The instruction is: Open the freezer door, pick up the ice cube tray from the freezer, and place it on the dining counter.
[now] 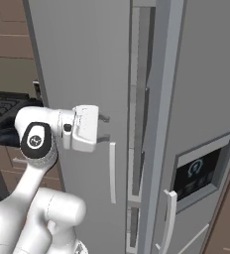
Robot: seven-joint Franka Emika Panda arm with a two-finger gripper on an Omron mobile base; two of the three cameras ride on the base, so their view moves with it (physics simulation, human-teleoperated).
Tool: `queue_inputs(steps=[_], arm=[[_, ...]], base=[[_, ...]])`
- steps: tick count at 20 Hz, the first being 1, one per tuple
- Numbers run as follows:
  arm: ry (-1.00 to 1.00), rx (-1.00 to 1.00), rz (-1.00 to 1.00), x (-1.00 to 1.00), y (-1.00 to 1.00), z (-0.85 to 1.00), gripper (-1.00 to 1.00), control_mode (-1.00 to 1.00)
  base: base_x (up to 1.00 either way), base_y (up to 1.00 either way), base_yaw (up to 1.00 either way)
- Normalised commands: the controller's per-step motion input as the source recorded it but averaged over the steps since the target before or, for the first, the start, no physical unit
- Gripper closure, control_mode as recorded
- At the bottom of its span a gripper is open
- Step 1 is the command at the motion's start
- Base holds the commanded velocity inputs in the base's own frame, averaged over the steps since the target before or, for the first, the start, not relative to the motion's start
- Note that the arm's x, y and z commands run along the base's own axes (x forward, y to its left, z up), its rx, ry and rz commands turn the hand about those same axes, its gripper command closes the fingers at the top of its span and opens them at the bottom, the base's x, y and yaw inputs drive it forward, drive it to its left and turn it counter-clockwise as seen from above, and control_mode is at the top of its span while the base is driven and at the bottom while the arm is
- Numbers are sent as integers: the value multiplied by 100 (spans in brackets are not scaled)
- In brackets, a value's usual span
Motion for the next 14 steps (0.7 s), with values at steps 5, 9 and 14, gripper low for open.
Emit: queue_inputs(steps=[5,9,14], arm=[[0,0,-2,23,-21,-6,-100,-100],[0,0,0,26,-27,-8,-100,-100],[0,0,0,27,-26,-11,-100,-100]], base=[[0,0,0],[0,0,0],[0,0,0]])
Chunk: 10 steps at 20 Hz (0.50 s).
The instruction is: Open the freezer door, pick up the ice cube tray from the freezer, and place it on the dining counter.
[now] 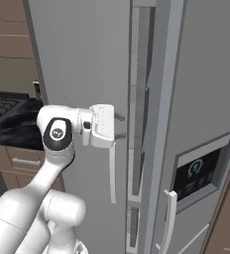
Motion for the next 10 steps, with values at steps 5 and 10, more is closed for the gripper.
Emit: queue_inputs(steps=[5,10], arm=[[0,0,0,28,-16,-16,-100,-100],[0,0,0,28,-14,-15,-100,-100]], base=[[0,0,0],[0,0,0]])
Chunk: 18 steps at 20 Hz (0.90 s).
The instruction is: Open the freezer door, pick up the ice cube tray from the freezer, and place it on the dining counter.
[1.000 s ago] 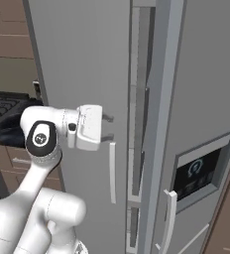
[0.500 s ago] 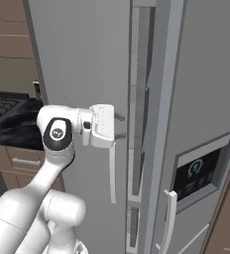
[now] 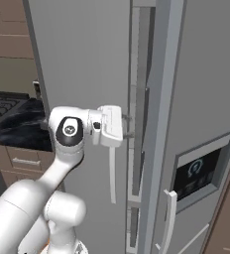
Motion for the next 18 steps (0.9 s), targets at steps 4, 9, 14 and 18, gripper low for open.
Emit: queue_inputs(steps=[4,9,14,18], arm=[[0,0,0,24,-18,-9,-100,-100],[0,0,0,22,-19,-6,-100,-100],[0,0,0,21,-17,-5,-100,-100],[0,0,0,19,-12,-6,-100,-100]], base=[[0,0,0],[0,0,0],[0,0,0],[0,0,0]])
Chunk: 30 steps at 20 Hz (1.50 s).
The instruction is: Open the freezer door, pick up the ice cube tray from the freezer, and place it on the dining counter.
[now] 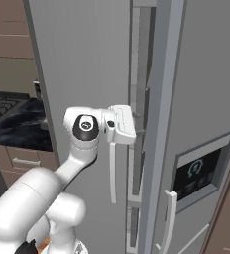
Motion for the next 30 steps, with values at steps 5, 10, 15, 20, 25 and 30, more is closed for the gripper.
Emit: queue_inputs(steps=[5,10,15,20,25,30], arm=[[0,0,0,20,-9,-6,-100,-100],[0,0,0,18,-13,-3,-100,-100],[0,0,-1,9,-19,-5,-100,-100],[0,0,-3,0,-19,-8,-100,-100],[0,0,-4,0,-19,-8,-100,-100],[0,0,-6,0,-24,-6,-100,-100]], base=[[0,0,0],[0,0,0],[0,0,0],[0,0,0],[0,0,0],[0,0,0]])
